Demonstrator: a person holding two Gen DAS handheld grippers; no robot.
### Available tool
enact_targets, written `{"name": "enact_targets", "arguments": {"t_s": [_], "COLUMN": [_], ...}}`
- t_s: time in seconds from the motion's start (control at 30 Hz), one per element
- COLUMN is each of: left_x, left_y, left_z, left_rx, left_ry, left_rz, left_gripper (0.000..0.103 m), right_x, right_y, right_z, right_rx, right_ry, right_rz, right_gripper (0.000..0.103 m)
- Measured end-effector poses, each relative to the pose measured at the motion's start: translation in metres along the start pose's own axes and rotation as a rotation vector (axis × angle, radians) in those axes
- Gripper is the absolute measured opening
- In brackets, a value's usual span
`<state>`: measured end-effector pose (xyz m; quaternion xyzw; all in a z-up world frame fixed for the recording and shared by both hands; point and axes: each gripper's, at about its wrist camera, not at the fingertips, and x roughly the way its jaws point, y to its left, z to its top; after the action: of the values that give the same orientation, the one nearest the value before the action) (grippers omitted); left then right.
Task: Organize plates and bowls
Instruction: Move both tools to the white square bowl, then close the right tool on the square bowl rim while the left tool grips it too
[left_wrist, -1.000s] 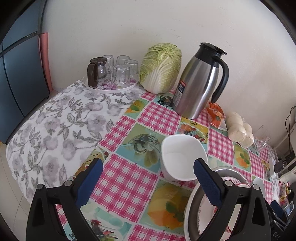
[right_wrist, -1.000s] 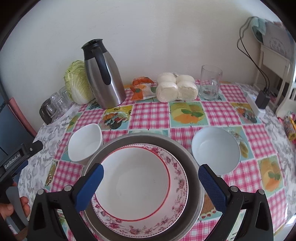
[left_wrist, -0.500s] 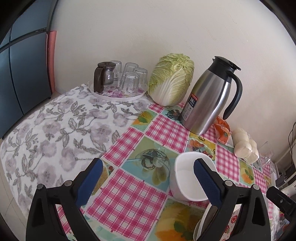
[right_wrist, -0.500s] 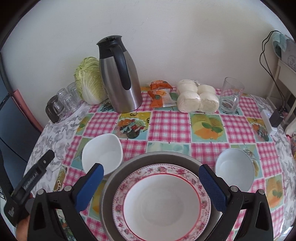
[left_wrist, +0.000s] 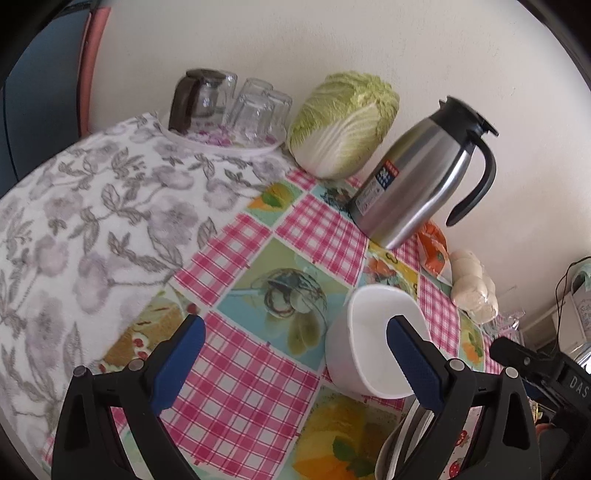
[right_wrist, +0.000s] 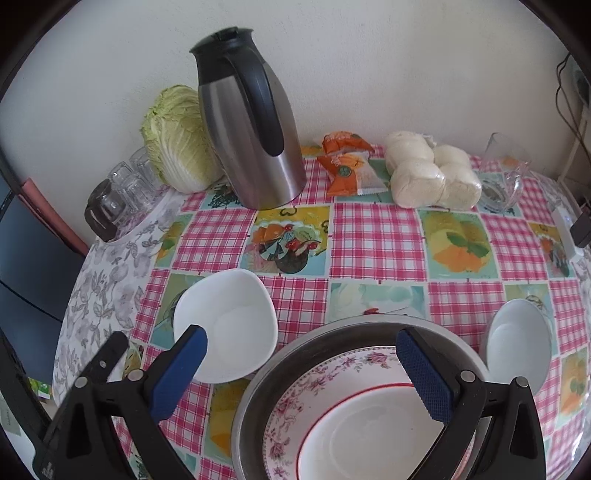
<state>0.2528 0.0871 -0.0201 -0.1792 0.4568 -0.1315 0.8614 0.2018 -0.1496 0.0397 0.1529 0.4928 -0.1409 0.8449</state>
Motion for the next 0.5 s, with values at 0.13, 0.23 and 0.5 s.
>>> {"name": "enact_targets", "arguments": {"t_s": [0.13,0.23,0.5], "left_x": [0.015,0.026,0.048], "left_y": [-0.003,-0.009,-0.017], "left_z": [-0.005,-0.010,-0.017], "left_rx": [-0.006,-0.001,0.010], "left_ry": [0.031,0.059,0.114], "left_rz": [-0.040,-0.057,-0.061], "left_gripper": [0.098,0.097,0.076], "right_x": [0.014,0.024,0.051], "right_y": [0.010,0.017,0.029], "right_z": [0.003,0.005,0.005], "right_rx": [-0.025,-0.042,-0.076], "right_ry": [0.006,0.014,0.057], "right_rz": [-0.026,-0.047,-0.057], "right_gripper": [0.092,0.077,0.048]}}
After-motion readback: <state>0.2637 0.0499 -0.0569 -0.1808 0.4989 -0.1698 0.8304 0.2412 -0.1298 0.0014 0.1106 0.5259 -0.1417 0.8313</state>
